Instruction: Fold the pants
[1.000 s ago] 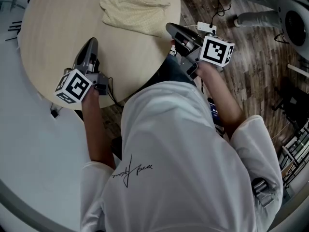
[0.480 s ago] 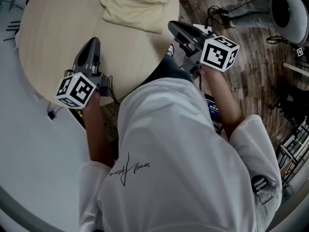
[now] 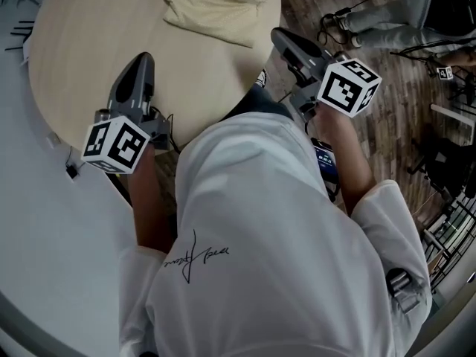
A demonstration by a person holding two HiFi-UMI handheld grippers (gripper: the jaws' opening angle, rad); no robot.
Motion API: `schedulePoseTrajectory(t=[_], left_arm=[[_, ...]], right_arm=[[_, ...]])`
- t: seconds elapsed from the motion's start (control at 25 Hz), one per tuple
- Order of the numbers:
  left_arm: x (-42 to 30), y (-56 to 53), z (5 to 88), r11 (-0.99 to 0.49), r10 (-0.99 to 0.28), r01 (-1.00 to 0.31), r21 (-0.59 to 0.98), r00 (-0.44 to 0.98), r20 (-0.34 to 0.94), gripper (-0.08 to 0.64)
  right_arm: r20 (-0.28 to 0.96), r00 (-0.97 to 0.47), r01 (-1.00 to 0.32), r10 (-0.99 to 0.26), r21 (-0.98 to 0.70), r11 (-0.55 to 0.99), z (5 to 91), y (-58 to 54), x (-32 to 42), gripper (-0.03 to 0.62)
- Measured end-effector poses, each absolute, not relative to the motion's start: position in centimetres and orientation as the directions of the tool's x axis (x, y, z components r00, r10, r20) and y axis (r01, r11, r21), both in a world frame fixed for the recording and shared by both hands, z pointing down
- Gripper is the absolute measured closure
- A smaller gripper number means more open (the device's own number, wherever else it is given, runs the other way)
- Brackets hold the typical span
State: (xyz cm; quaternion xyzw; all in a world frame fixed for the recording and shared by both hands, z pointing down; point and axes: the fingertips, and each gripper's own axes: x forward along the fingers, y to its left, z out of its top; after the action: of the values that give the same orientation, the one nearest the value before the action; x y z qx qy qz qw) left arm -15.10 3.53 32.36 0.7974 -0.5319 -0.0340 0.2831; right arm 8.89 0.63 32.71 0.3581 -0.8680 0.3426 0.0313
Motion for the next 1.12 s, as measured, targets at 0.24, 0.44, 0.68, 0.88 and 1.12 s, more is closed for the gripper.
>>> schedulePoseTrajectory(t=[0.24,0.44,0.68,0.88,1.12], left_arm=[[-15.2,4.5,31.7,-0.268,-0.889,-0.859,0.436,0.396,0.232,0.503],[-14.9,5.5,31.0,-0.254,-0.906,-0.904,0.344,0.347,0.241,0.505],[-16.4,6.1,30.2,-0.205,-0.93,-0.94,0.272,0.274,0.245,0.506],[-18.1,6.3,30.2,-0.165,-0.943,-0.952,0.257,0.229,0.243,0.512],[-18.8,6.9,29.9,-0.134,-0.951,-0.961,0.242,0.194,0.241,0.515]], right_arm=[[0.28,-0.733,-0.665,-0.62,-0.488,0.566,30.7,0.7,8.6,0.593],[0.252,-0.7,-0.704,-0.668,-0.397,0.589,28.5,1.5,9.1,0.594],[0.242,-0.688,-0.724,-0.684,-0.296,0.623,27.1,1.9,7.2,0.594],[0.255,-0.683,-0.73,-0.685,-0.211,0.65,26.6,1.7,5.1,0.594],[0.261,-0.683,-0.724,-0.682,-0.121,0.679,26.7,2.4,4.0,0.594]])
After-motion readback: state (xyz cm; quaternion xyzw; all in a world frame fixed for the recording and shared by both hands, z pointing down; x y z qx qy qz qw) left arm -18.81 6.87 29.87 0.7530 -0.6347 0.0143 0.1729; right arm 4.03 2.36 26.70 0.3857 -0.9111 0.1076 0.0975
